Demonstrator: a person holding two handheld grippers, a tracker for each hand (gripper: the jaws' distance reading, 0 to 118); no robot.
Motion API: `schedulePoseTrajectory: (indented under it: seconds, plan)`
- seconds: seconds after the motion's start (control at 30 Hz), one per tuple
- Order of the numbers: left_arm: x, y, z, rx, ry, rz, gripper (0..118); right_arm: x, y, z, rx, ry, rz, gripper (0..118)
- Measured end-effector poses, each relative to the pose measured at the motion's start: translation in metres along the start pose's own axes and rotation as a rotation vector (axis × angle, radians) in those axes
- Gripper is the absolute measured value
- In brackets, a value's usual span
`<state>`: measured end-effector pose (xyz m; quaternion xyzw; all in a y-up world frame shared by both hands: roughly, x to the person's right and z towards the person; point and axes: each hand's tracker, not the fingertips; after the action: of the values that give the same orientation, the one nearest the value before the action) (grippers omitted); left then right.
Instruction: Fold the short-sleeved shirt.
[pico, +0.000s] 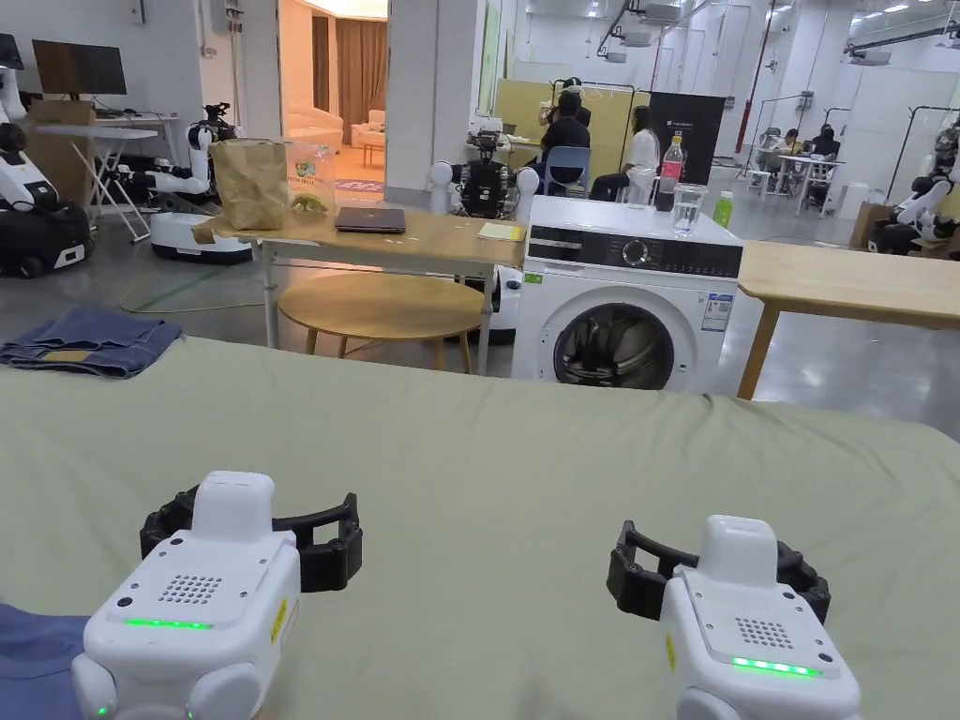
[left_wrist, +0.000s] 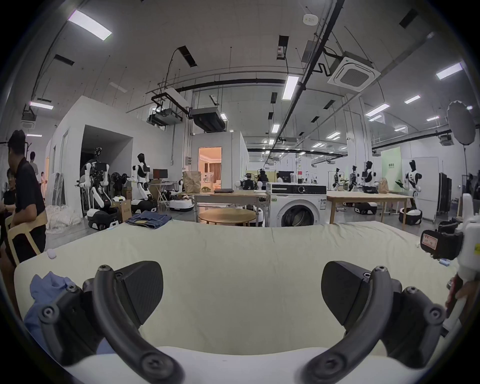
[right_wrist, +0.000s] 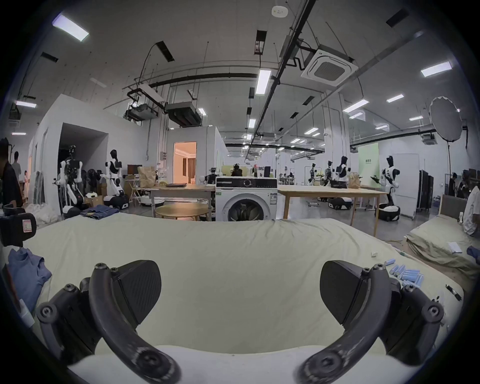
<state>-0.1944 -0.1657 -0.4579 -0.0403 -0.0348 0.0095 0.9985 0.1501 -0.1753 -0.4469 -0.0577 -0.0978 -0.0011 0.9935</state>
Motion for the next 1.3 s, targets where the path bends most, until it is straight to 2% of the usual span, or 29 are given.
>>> schedulePoseTrajectory:
  seconds: [0.6, 0.97, 1.17, 1.3]
  plan:
    - [0.0005, 0.0040, 0.0022, 0.006, -0.003, 0.005, 118, -0.0015, -0.0040, 0.0018, -0.020, -0.010, -0.011, 118]
    - [0.0000, 0.0053, 0.0027, 0.008, -0.001, -0.018, 118, 0.0019, -0.0015, 0.0040, -0.005, -0.021, 0.018, 118]
    - [-0.0017, 0.0082, 0.0035, 0.022, -0.002, 0.019, 118, 0.0047, 0.0012, 0.0034, -0.007, -0.025, -0.024, 118]
    - [-0.0027, 0.0094, 0.0032, 0.024, 0.003, 0.040, 118, 0.0040, 0.0028, 0.0039, -0.004, -0.032, -0.023, 118]
